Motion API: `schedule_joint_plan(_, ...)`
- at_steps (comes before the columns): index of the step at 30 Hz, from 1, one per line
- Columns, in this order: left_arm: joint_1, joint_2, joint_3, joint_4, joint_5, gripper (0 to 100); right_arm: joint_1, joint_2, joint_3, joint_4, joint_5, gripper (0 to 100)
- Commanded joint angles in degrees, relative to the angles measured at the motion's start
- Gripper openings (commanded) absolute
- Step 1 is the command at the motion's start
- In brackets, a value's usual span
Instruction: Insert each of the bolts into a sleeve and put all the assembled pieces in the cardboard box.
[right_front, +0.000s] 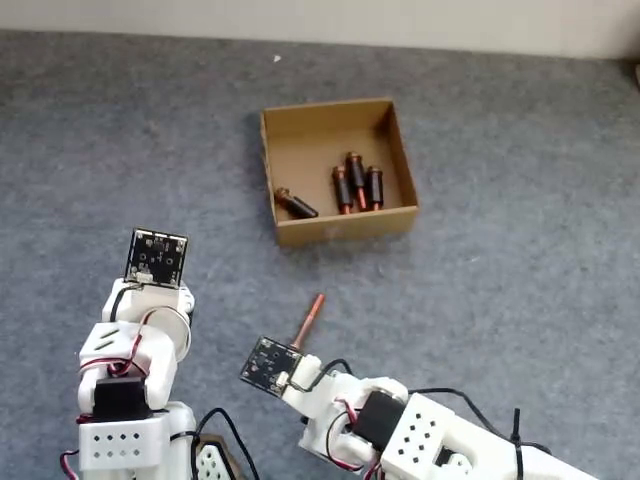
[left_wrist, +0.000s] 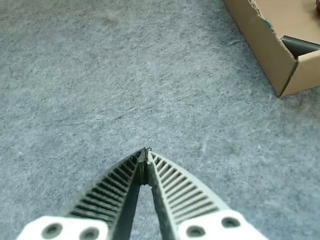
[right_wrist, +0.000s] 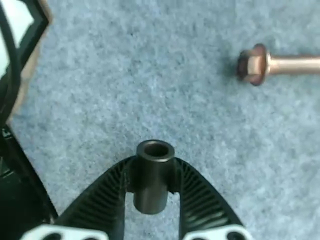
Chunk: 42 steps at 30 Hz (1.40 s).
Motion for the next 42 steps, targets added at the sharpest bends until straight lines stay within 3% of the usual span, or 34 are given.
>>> schedule_joint_plan(1, -0.48, -0.31, -0.31, -1.41, 0.53, 1, -0.75, -0.84, -0.48, -1.19, 0.70, 0.5)
schedule_joint_plan(18, -0.48, -0.31, -0.31, -1.41, 0.53, 1, -0.22, -1.36, -5.49, -1.19, -1.05, 0.5)
schedule_joint_plan(24, -0.13, -0.31, -0.66, -1.41, 0.70, 1, 8.57, -1.36, -15.25, -1.27, -10.73, 0.5)
schedule_joint_plan(28, -0.13, -0.31, -0.84, -1.41, 0.70, 1, 11.82, -1.01, -18.95, -1.19, -12.22, 0.5)
schedule_joint_plan(31, -0.13, -0.31, -0.66, -1.41, 0.70, 1, 7.87, -1.10, -15.08, -1.19, -12.22, 0.5)
schedule_joint_plan(35, -0.40, -0.31, -0.66, -1.41, 0.70, 1, -3.38, -1.01, -9.98, -2.77, -12.48, 0.5)
schedule_joint_plan(38, -0.40, -0.31, -0.75, -1.41, 0.70, 1, -10.95, -0.92, -6.81, -8.04, -12.48, 0.5)
schedule_joint_plan(42, -0.40, -0.31, -0.66, -1.41, 0.70, 1, -15.34, -0.84, -2.42, -15.08, -12.13, 0.5)
